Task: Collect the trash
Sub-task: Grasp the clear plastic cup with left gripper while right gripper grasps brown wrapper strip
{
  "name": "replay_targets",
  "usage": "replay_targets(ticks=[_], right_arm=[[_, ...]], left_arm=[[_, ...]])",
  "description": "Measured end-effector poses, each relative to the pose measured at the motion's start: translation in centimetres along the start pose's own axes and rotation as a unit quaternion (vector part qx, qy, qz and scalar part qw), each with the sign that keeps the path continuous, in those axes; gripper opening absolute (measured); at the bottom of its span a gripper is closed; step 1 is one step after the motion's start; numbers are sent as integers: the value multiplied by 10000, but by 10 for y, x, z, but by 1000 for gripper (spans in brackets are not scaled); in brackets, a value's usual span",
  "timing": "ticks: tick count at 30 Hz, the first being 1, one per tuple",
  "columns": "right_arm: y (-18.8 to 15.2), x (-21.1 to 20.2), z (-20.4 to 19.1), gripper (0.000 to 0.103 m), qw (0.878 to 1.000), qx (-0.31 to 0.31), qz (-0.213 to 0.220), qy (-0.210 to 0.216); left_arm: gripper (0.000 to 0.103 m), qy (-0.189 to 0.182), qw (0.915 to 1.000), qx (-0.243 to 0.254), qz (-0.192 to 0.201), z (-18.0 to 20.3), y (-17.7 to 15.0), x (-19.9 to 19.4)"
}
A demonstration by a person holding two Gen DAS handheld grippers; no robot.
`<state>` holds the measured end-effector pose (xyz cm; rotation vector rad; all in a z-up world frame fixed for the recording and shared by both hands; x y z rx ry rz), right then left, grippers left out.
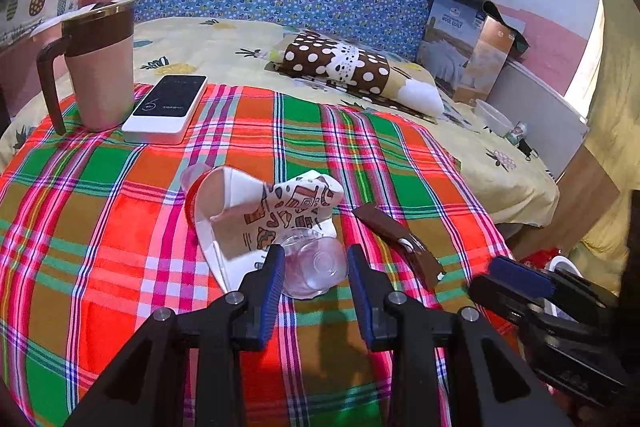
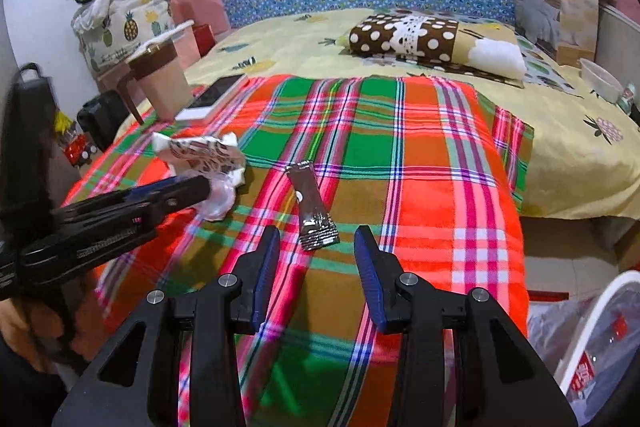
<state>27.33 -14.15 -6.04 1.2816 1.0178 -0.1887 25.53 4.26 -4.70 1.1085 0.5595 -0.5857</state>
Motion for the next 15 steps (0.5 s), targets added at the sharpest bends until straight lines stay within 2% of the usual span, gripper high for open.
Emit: replay_targets(ticks=[11, 12, 14, 15], right_arm=[[6, 35, -6, 41, 9994, -55, -333, 50], [7, 36, -8, 40, 9993, -99, -348, 41], [8, 39, -11, 28, 9990, -175, -410, 6], [7, 37, -13, 28, 9989, -209, -414, -9]], left_arm=[[32, -160, 9998, -46, 112, -8, -8, -28], [32, -152, 9998, -48, 107, -9, -10, -29], [32, -160, 9998, -70, 60, -11, -12, -29], [32, -145, 9999, -66, 50, -11, -13, -29]])
Point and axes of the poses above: each gripper's, at about its wrist camera, not at the fingertips, and x roughly the way its jaws point, z to its right, y to its top, the point moved 2 cm from there along x, roughly the way its jaws point, and after that the axes turned 6 degrees about -x, right-handed, at the moved point
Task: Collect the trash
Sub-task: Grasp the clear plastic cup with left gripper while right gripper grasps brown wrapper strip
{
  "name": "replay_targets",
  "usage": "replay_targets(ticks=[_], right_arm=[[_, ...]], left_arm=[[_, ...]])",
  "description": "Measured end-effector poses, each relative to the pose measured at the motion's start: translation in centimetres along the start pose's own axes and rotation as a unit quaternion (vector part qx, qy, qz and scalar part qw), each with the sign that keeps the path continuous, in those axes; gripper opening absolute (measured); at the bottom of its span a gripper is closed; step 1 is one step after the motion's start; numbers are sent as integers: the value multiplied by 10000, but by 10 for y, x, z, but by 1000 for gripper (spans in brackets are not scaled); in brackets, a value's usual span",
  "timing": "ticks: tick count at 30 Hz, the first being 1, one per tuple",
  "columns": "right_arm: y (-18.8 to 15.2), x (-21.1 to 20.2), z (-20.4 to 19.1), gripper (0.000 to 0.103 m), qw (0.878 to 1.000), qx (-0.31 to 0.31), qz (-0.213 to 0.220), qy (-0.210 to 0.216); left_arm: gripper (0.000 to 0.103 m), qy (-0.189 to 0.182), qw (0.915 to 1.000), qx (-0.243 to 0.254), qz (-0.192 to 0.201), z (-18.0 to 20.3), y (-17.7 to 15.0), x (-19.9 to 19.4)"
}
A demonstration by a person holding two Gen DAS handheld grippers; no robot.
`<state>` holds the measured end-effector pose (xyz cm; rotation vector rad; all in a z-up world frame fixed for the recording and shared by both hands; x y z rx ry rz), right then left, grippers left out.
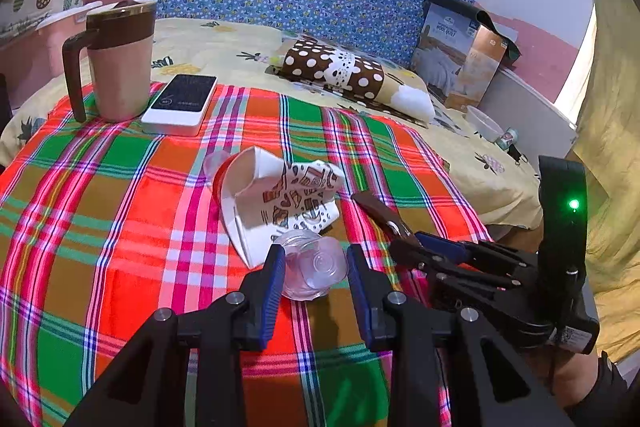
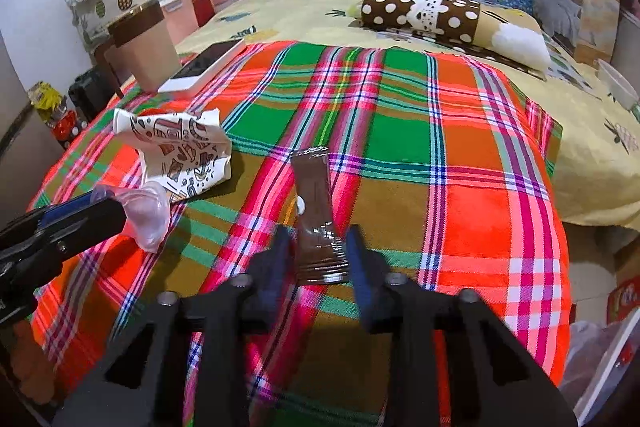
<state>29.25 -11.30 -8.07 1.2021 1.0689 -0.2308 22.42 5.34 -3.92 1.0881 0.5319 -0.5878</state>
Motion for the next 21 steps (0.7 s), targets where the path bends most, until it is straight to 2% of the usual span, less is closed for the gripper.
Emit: replay_targets(ticks=[7, 21], right_arm=[[-11, -19, -2, 28, 9999, 47, 88, 33], [-57, -91, -4, 28, 9977, 381, 561, 92]], left_arm=[[32, -60, 9999, 80, 26, 6, -9, -14], [32, -271, 9991, 321, 31, 36, -44, -61]])
Point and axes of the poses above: each gripper's, at about its wrist camera, not at the fingertips, and x roughly the way its jaws point, z to its right, y to its top, the point moved 2 cm from there along x, roughly the way its jaws point, and after that the axes turned 6 degrees about -x, right-handed, at the moved point
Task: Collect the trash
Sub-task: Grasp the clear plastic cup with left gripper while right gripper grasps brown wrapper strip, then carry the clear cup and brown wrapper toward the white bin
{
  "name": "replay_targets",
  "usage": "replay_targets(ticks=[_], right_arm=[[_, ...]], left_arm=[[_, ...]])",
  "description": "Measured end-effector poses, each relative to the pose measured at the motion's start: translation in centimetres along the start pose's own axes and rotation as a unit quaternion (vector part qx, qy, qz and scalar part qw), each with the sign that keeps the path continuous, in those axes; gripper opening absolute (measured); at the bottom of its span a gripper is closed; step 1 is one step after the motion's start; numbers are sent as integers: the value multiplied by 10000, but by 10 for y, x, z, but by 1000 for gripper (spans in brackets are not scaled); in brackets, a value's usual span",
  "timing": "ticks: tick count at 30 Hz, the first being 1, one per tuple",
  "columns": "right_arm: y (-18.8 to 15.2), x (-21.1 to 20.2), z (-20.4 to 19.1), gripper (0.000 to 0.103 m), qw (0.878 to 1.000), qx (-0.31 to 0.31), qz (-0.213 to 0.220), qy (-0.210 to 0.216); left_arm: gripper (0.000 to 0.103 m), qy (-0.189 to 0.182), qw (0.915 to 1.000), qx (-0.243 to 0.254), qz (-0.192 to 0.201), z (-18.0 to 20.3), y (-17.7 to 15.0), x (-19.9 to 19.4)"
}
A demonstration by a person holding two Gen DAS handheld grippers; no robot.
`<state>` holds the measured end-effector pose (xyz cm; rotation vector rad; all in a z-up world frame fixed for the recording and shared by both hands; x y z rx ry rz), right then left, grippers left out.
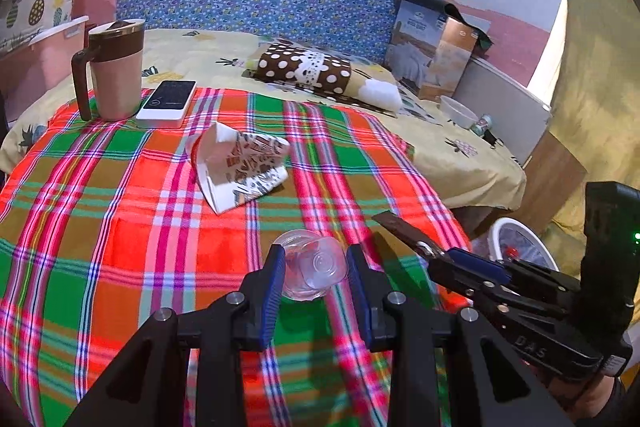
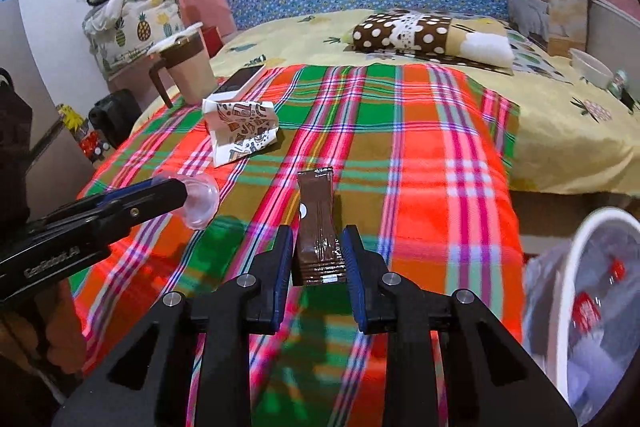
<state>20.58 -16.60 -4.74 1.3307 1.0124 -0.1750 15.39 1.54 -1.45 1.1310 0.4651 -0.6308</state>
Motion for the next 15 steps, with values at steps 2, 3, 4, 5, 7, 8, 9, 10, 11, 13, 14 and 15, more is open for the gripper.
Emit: replay_targets(ticks=[2, 3, 4, 5, 7, 8, 9, 10, 11, 13, 14, 15], right_arm=[[-5, -9, 2, 28, 9999, 85, 66, -20], [-8, -15, 4, 28, 9999, 128, 96, -37], [-11, -18, 3, 28, 9998, 155, 115, -48], [-14, -22, 4, 28, 9997, 187, 141, -64], [-17, -27, 6, 28, 9995, 248, 186, -98], [-19, -30, 7, 28, 9993, 291, 209, -107], [-21, -32, 8, 28, 9992, 320, 228, -121], [-23, -34, 9, 28, 9990, 351, 244, -138], [-24, -36, 10, 28, 9988, 384, 263, -149], [-27, -39, 12, 28, 9985, 428, 287, -173], [-28, -40, 13, 28, 9983, 454, 296, -193], [-29, -41, 15, 28, 9982, 473, 303, -207]], left_arm=[[32, -45, 10000, 46, 1, 5, -5, -5], [32, -67, 10000, 72, -1, 9, -8, -9], [32, -93, 9999, 92, -2, 12, -10, -11], [32, -116, 9999, 108, -7, 15, -12, -13], [32, -181, 9997, 154, -18, 22, -17, -18], [32, -199, 9997, 169, -22, 25, -18, -20], [32, -216, 9996, 186, -30, 27, -20, -21], [32, -241, 9995, 211, -37, 31, -22, -23], [32, -256, 9994, 234, -37, 34, -23, -25], [32, -279, 9992, 270, -42, 39, -25, -27], [32, -294, 9992, 283, -45, 41, -26, -27], [32, -304, 9991, 300, -50, 43, -27, -27]])
Point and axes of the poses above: each gripper's, at about its wrist camera, not at the fingertips, and x roughly the way its jaws point, z to its right, y to its top, the point moved 2 cm from there along x, roughly the way its jaws point, and after that the axes turned 6 degrees about -x, right-handed, at the moved point
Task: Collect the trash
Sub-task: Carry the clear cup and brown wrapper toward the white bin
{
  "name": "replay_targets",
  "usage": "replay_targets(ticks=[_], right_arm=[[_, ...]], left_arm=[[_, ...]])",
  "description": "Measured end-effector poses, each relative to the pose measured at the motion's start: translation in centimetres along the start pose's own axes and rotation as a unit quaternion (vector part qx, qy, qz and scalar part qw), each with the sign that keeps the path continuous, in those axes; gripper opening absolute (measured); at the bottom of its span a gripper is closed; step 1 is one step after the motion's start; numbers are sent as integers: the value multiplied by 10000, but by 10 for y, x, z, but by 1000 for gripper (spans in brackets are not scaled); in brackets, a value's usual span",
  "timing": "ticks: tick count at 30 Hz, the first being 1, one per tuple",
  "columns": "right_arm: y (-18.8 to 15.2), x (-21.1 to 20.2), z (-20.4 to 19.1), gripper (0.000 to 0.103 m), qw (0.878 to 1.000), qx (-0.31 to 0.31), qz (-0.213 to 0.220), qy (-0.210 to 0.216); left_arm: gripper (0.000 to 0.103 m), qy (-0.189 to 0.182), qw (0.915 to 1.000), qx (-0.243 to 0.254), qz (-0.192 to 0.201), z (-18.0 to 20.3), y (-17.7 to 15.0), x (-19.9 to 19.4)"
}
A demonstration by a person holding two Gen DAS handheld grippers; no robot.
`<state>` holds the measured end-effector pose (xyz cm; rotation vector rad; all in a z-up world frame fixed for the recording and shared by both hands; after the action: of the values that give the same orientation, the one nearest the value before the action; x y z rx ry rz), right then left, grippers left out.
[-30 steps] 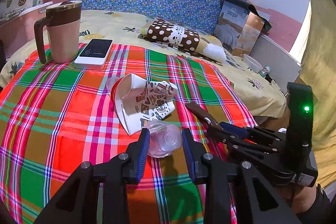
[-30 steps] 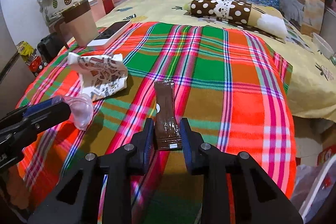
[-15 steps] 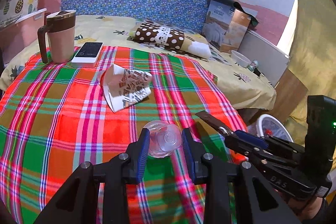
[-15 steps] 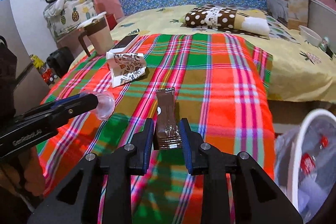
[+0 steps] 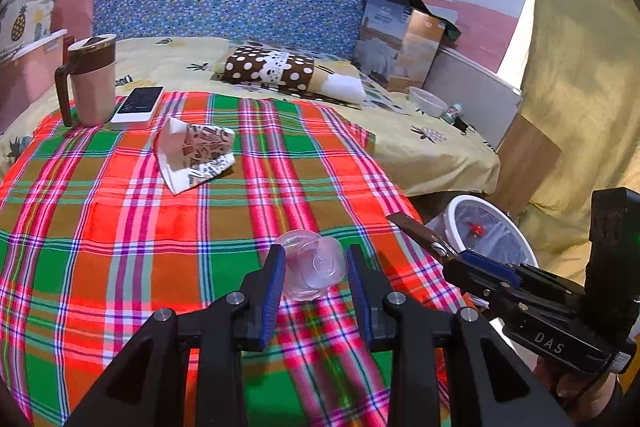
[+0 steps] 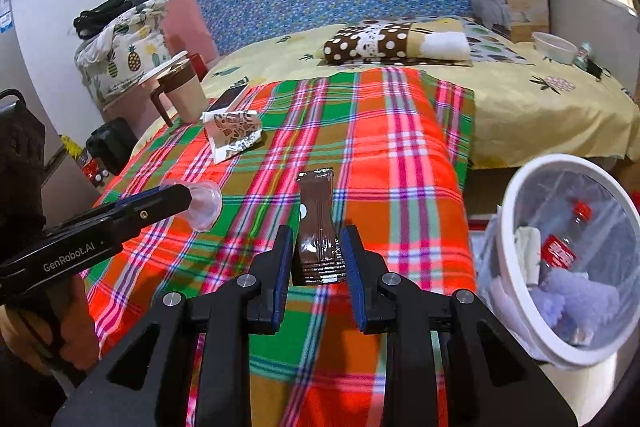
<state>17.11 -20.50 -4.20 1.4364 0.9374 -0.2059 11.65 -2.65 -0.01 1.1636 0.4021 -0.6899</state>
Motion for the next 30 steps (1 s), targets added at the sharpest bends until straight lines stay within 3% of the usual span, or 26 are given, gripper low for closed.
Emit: replay_targets(ticks=[16, 30], right_arm=[[-17, -26, 36, 28, 9980, 422, 225, -406], [-40, -52, 88, 28, 9904, 947, 305, -961]], left_arm=[[32, -256, 9990, 286, -227, 42, -10, 17], [32, -779, 9929, 767, -469, 107, -12, 47]])
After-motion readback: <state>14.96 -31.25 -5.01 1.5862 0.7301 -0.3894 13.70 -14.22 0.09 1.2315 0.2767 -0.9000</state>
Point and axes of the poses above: each gripper's, at about its wrist camera, not at the fingertips, and x roughly the way its jaws point, z to its right, y to its top, the point moved 2 cm from there along x, roughly the way its jaws point, and after that the axes turned 6 degrees about -x, right-handed, at the moved point
